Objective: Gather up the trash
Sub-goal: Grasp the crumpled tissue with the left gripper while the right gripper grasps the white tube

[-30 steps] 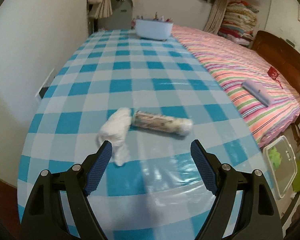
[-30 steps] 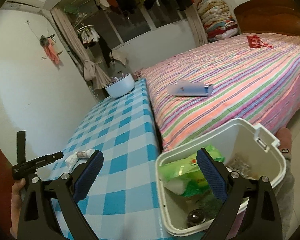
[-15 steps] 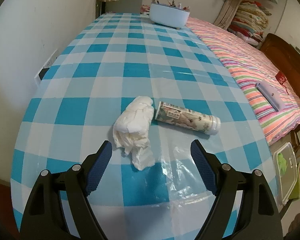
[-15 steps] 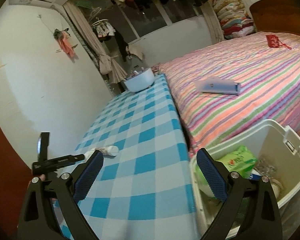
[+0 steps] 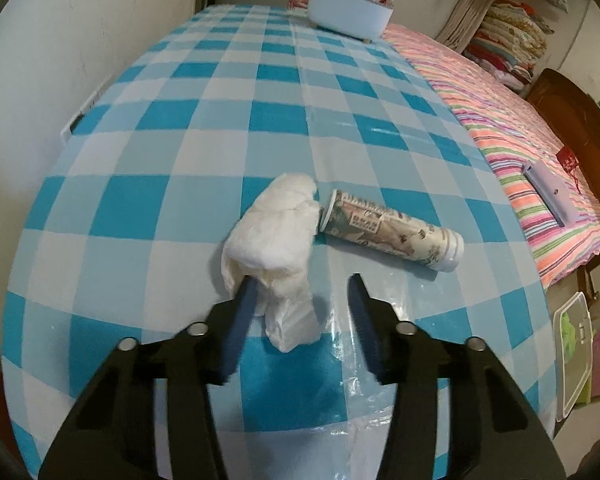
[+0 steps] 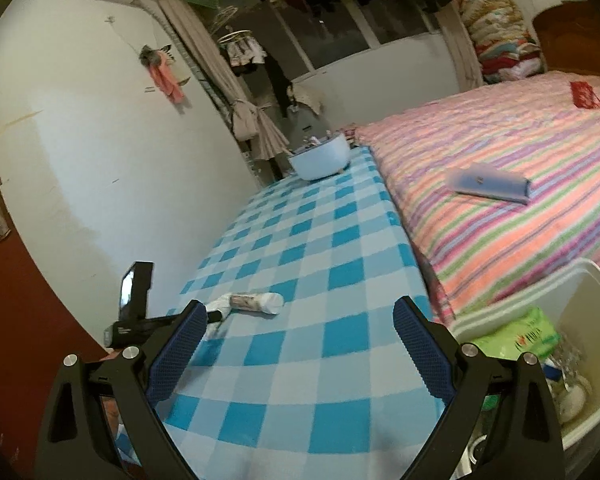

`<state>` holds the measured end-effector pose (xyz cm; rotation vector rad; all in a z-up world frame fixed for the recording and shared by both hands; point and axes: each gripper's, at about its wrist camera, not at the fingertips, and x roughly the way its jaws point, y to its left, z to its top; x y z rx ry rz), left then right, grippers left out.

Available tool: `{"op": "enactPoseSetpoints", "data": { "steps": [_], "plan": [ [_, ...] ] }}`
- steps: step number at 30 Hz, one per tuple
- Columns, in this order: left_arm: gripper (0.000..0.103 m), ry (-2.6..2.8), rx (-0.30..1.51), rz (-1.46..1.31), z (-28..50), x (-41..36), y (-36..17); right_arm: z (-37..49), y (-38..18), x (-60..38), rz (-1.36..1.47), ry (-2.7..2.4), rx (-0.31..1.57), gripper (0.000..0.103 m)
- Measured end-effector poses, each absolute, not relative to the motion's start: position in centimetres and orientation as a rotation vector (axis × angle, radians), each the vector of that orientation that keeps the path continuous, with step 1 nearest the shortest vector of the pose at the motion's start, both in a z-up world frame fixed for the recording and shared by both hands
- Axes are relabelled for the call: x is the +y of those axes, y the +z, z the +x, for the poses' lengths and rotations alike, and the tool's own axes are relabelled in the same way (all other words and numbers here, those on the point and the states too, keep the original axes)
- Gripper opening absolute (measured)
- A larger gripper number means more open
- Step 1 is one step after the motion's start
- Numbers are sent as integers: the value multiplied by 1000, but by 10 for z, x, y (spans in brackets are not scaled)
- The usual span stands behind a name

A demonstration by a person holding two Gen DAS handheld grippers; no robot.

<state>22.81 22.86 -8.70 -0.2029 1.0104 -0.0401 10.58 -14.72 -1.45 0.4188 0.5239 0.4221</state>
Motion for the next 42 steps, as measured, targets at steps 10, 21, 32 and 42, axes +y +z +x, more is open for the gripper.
{"op": "enactPoseSetpoints", "data": {
  "steps": [10,21,32,42],
  "plan": [
    [6,-43,1023,-295,229,248,-90,123,-4,-108,356,507,537,92],
    [3,-69,992,-354,223,252,-79,141,-5,-80,300,542,570,92],
    [3,-79,964,-349,215,250,-66,149,-11,-71,296,566,585,92],
    [3,-75,975,-349,208,258,-69,204,-29,-9,-44,729,675,92]
  ]
}}
